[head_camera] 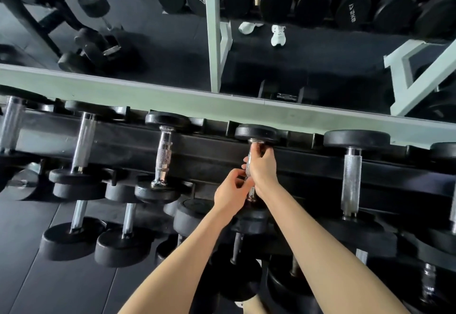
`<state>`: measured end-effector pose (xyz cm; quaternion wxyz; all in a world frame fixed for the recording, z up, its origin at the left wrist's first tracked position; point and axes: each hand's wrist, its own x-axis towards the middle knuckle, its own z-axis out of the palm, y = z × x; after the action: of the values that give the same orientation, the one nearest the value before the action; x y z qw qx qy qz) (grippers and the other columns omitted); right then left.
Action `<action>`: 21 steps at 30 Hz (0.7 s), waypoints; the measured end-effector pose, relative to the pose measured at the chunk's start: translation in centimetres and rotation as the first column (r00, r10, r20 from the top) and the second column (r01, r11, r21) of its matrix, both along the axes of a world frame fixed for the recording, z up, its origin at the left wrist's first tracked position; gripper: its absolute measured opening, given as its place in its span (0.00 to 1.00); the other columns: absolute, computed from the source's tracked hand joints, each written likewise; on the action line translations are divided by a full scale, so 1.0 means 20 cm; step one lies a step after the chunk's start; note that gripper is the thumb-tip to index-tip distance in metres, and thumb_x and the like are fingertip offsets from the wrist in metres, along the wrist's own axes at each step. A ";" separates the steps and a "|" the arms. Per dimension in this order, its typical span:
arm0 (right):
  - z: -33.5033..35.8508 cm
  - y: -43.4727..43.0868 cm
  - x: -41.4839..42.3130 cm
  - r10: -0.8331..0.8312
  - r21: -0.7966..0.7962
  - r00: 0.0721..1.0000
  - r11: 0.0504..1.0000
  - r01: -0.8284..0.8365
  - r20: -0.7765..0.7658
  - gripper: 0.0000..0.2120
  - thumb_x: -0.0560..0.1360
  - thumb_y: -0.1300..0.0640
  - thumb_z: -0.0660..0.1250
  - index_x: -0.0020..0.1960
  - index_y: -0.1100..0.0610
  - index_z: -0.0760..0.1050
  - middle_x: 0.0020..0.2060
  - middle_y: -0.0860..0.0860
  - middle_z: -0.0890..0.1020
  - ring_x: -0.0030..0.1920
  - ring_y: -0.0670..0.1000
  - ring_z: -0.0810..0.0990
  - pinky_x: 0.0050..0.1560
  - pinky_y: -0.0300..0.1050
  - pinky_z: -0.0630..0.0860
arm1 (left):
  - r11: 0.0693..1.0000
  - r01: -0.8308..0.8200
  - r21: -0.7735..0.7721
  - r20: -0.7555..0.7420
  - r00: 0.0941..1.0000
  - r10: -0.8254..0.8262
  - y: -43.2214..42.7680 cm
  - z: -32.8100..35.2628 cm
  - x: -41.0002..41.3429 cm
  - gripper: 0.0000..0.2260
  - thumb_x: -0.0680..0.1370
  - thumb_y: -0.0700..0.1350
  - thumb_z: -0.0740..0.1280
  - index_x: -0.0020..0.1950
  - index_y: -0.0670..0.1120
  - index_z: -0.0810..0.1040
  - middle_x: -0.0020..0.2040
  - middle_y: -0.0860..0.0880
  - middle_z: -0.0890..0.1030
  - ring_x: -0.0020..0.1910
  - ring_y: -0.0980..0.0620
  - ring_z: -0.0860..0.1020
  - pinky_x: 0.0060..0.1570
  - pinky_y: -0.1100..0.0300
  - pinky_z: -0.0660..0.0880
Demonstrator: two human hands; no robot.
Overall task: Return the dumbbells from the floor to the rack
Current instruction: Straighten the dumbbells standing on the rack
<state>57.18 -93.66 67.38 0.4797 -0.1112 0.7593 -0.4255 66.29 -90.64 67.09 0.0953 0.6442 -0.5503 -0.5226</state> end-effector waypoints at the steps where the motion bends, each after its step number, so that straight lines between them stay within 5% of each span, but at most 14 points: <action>1: 0.01 0.00 -0.01 0.010 -0.001 1.000 1.000 -0.010 0.005 0.16 0.80 0.46 0.59 0.60 0.58 0.69 0.41 0.52 0.79 0.42 0.54 0.81 0.54 0.57 0.80 | 1.000 0.006 -0.010 0.011 1.000 -0.006 0.00 0.01 0.00 0.10 0.77 0.56 0.64 0.56 0.53 0.74 0.42 0.58 0.79 0.40 0.58 0.77 0.41 0.62 0.74; 6: 0.05 0.04 -0.07 0.109 0.080 0.989 0.992 -0.101 -0.096 0.28 0.78 0.44 0.62 0.71 0.60 0.66 0.65 0.55 0.75 0.63 0.57 0.76 0.60 0.52 0.76 | 0.999 0.031 -0.027 0.016 0.999 -0.030 0.00 0.03 0.01 0.16 0.76 0.58 0.65 0.59 0.51 0.73 0.45 0.58 0.77 0.42 0.58 0.77 0.47 0.59 0.77; 11: 0.10 0.21 -0.15 0.022 0.048 0.986 0.999 -0.014 -0.165 0.17 0.79 0.46 0.62 0.60 0.56 0.71 0.56 0.54 0.79 0.54 0.54 0.80 0.58 0.55 0.78 | 0.995 0.094 -0.021 -0.004 0.996 -0.094 0.00 0.04 0.03 0.19 0.76 0.56 0.65 0.63 0.48 0.70 0.49 0.53 0.79 0.46 0.52 0.80 0.52 0.51 0.78; 15: 0.14 0.42 -0.24 -0.100 -0.023 0.977 0.995 0.097 -0.189 0.12 0.79 0.49 0.62 0.57 0.56 0.71 0.47 0.52 0.80 0.49 0.54 0.82 0.54 0.54 0.81 | 0.995 0.091 -0.042 0.008 0.996 -0.090 -0.02 0.03 0.05 0.21 0.76 0.55 0.66 0.65 0.47 0.70 0.49 0.54 0.79 0.46 0.52 0.78 0.47 0.57 0.74; 21: 0.21 0.70 -0.47 -0.213 -0.063 0.902 0.977 0.204 -0.376 0.09 0.79 0.52 0.62 0.54 0.56 0.75 0.45 0.51 0.81 0.47 0.54 0.82 0.51 0.54 0.81 | 0.979 -0.119 -0.168 -0.018 0.993 0.118 -0.03 0.12 0.04 0.18 0.77 0.53 0.66 0.62 0.46 0.72 0.48 0.53 0.79 0.45 0.54 0.76 0.46 0.61 0.67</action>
<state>47.82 -79.72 71.60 0.2739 -0.1150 0.8407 -0.4528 67.10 -91.16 69.58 0.1828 0.6632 -0.5530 -0.4701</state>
